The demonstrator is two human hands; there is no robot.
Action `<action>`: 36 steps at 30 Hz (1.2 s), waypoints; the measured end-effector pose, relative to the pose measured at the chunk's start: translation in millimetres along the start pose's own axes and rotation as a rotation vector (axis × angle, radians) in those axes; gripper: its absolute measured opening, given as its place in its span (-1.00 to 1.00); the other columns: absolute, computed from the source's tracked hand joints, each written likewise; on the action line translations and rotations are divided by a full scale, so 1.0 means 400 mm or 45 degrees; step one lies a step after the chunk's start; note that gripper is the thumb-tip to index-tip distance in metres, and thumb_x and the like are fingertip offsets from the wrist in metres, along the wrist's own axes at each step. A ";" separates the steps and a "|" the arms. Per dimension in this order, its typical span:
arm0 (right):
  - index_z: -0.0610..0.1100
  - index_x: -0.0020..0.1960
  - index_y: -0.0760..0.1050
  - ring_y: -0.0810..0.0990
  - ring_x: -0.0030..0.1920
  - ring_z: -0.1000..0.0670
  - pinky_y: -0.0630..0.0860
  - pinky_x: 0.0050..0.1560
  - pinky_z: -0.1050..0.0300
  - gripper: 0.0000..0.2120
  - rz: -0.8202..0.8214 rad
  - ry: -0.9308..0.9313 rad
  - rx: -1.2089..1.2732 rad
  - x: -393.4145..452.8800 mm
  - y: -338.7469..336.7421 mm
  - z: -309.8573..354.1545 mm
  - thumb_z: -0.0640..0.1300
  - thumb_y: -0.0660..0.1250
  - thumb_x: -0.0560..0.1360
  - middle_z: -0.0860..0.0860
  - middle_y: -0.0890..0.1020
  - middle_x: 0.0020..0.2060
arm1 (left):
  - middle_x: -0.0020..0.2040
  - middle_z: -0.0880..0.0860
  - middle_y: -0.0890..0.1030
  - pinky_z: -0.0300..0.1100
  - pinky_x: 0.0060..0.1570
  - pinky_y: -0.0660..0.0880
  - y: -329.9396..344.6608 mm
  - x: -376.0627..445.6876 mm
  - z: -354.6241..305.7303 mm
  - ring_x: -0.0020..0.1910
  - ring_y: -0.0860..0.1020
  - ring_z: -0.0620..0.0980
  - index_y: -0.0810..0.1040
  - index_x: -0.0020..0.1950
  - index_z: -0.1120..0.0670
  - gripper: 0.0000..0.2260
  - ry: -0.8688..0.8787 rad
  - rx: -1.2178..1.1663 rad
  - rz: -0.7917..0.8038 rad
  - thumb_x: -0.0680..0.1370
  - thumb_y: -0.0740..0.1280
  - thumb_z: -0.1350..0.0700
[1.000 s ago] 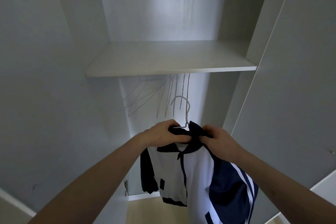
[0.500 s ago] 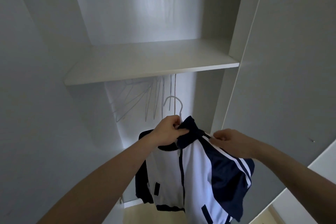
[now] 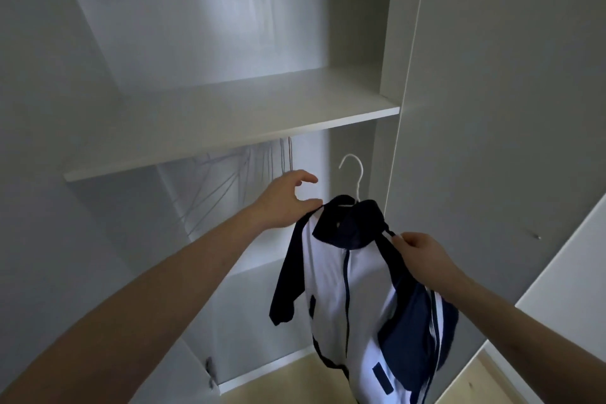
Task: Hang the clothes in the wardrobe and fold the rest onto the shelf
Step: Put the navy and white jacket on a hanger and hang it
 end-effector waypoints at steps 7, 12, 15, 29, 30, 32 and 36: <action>-0.12 -0.30 0.23 0.29 -0.43 0.03 0.22 -0.46 0.19 -0.64 -0.095 0.110 0.126 0.122 0.044 -0.001 -0.13 0.20 0.65 -0.03 0.30 -0.45 | 0.10 0.08 0.59 -0.05 0.17 0.46 -0.209 0.085 -0.048 0.10 0.55 0.09 0.65 0.08 0.07 -0.80 0.293 0.329 -0.426 0.47 0.50 0.16; -0.10 -0.34 0.19 0.28 -0.43 0.04 0.24 -0.52 0.29 -0.61 -0.112 0.177 0.255 0.264 0.093 0.021 -0.20 0.20 0.64 -0.02 0.29 -0.45 | 0.35 0.11 0.52 0.05 0.38 0.37 -0.305 0.178 0.014 0.34 0.46 0.16 0.57 0.31 0.07 -0.63 0.083 0.585 -0.381 0.54 0.44 0.00; -0.16 -0.33 0.29 0.36 -0.39 0.00 0.30 -0.38 0.19 -0.67 -0.111 0.208 0.285 0.365 0.106 0.034 -0.22 0.17 0.62 -0.05 0.37 -0.42 | 0.50 0.13 0.41 0.08 0.47 0.29 -0.329 0.224 0.073 0.46 0.37 0.18 0.44 0.48 0.03 -0.49 -0.167 0.571 -0.295 0.61 0.31 -0.19; -0.27 -0.04 0.46 0.56 -0.11 -0.20 0.49 -0.09 0.02 -0.84 -0.152 0.160 0.043 0.749 0.113 0.101 -0.21 0.17 0.63 -0.18 0.55 -0.17 | 0.62 0.07 0.24 -0.01 0.55 0.13 -0.331 0.334 0.197 0.58 0.23 0.08 0.26 0.61 0.01 -0.36 -0.422 0.670 -0.219 0.64 0.08 -0.33; -0.26 -0.04 0.43 0.56 -0.09 -0.21 0.50 -0.07 -0.01 -0.86 -0.149 0.151 0.018 0.766 0.113 0.107 -0.21 0.16 0.64 -0.19 0.55 -0.14 | 0.62 0.06 0.24 -0.01 0.55 0.13 -0.331 0.337 0.198 0.58 0.23 0.08 0.26 0.61 0.00 -0.36 -0.422 0.687 -0.220 0.64 0.08 -0.34; -0.25 -0.02 0.41 0.56 -0.08 -0.21 0.49 -0.09 0.01 -0.87 -0.142 0.133 -0.009 0.802 0.121 0.114 -0.22 0.15 0.64 -0.22 0.55 -0.10 | 0.62 0.05 0.25 -0.01 0.54 0.13 -0.330 0.339 0.202 0.58 0.24 0.08 0.27 0.61 -0.01 -0.37 -0.420 0.708 -0.224 0.64 0.09 -0.33; -0.37 0.16 0.53 0.62 0.08 -0.28 0.49 -0.04 -0.02 -0.71 -0.124 0.121 -0.026 0.859 0.137 0.131 -0.19 0.13 0.67 -0.30 0.61 0.06 | 0.62 0.04 0.26 0.00 0.53 0.14 -0.328 0.343 0.213 0.57 0.25 0.07 0.29 0.60 -0.03 -0.38 -0.412 0.715 -0.251 0.64 0.10 -0.34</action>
Point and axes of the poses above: each hand's wrist, its own x-axis towards the middle knuckle, its own y-axis out of the palm, z = x × y, the point moved 2 cm from there along x, towards the middle knuckle
